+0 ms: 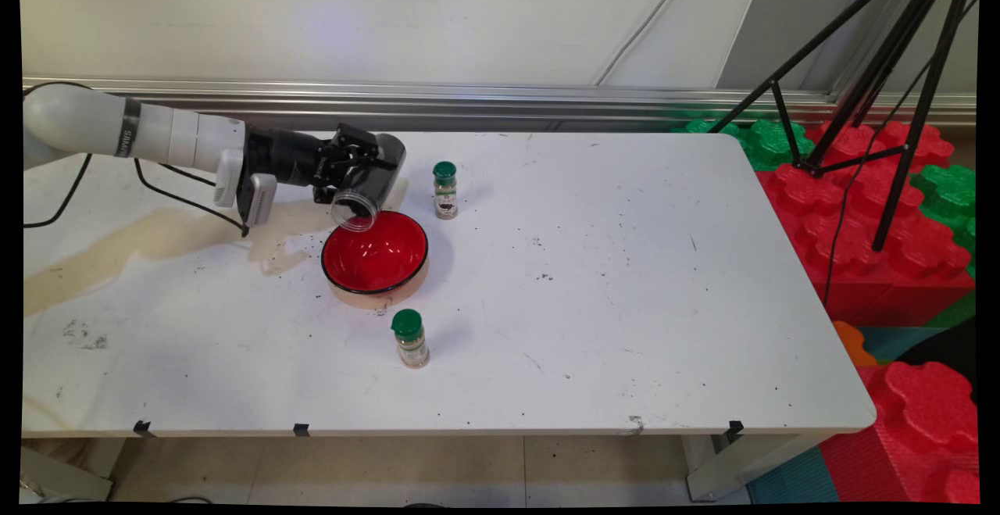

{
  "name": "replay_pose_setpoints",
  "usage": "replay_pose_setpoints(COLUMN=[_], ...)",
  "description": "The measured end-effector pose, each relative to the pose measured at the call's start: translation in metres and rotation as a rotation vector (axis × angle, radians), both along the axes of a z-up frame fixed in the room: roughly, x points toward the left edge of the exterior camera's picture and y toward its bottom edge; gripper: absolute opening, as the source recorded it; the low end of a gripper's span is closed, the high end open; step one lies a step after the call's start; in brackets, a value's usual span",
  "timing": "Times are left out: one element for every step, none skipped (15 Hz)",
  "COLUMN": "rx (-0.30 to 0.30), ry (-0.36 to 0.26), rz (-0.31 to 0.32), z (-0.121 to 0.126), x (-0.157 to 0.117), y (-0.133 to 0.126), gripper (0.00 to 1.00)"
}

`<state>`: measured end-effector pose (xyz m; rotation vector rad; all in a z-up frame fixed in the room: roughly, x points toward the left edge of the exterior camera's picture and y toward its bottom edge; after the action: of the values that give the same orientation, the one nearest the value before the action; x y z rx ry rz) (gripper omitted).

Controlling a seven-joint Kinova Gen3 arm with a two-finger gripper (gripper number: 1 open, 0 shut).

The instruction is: Pour the black seasoning powder in the red bowl

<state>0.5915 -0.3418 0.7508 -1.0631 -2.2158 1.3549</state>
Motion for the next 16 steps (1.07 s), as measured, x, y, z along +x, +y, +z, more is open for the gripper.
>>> replay_pose_setpoints(rx=[-0.012,-0.025,-0.036,-0.043,-0.054,-0.067,-0.079,-0.091,-0.101,-0.112,-0.121,-0.132,-0.142,-0.151,-0.158,-0.167], ry=[-0.010,-0.020,-0.028,-0.034,-0.042,-0.052,-0.063,-0.072,-0.080,-0.089,-0.097,-0.106,-0.114,-0.121,-0.127,-0.134], rz=[-0.008,-0.014,-0.020,-0.024,-0.029,-0.036,-0.042,-0.048,-0.054,-0.060,-0.066,-0.073,-0.080,-0.086,-0.090,-0.096], z=[0.001,0.001,0.002,0.002,0.003,0.004,0.005,0.005,0.006,0.007,0.007,0.008,0.009,0.009,0.010,0.011], x=[-0.001,-0.001,-0.002,-0.002,-0.003,-0.003,-0.004,-0.004,-0.005,-0.006,-0.006,-0.007,-0.007,-0.008,-0.008,-0.009], y=[0.001,0.001,0.001,0.001,0.002,0.002,0.002,0.003,0.003,0.003,0.004,0.004,0.004,0.005,0.005,0.005], gripper=[0.00,0.00,0.00,0.00,0.00,0.00,0.00,0.00,0.00,0.00,0.00,0.00,0.00,0.00,0.00,0.00])
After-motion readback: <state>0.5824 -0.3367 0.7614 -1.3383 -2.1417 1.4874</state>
